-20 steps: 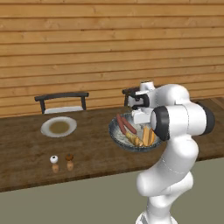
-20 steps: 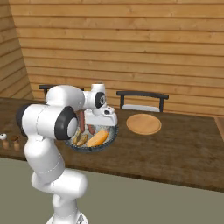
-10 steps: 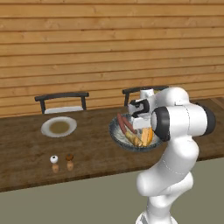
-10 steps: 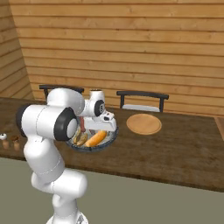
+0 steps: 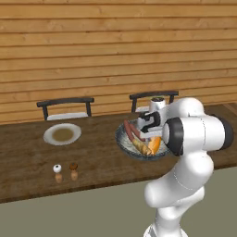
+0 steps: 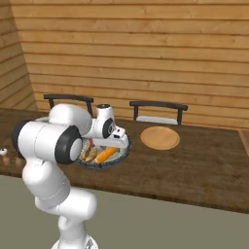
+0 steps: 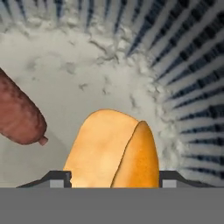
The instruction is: Place one bun and one sausage from the bowl on each plate.
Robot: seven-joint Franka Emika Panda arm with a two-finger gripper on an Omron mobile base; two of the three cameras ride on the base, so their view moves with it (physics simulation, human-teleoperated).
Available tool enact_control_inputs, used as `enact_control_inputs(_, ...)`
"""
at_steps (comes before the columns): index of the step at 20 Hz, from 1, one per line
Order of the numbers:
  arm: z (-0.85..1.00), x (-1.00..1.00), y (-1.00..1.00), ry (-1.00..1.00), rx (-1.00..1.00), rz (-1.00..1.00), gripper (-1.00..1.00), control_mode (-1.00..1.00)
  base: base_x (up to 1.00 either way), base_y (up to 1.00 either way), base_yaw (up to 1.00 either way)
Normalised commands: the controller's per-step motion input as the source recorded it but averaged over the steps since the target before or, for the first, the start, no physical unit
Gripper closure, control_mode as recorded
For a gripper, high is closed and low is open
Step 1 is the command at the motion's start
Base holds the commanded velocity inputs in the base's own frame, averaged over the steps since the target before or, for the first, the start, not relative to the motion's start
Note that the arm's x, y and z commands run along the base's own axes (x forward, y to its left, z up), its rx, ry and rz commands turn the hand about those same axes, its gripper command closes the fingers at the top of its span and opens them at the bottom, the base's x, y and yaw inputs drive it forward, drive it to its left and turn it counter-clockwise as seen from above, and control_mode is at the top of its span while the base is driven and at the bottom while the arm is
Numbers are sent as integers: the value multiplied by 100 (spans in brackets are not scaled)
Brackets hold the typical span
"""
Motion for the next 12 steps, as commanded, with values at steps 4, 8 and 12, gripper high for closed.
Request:
enact_control_inputs(4,39,-15,0,-2,0,0,100,-100,0,0,0)
enact_control_inputs(8,80,-14,-9,0,2,0,100,-100,0,0,0)
enact_control_inputs(12,64,4,-44,-1,4,-3,100,-100,0,0,0)
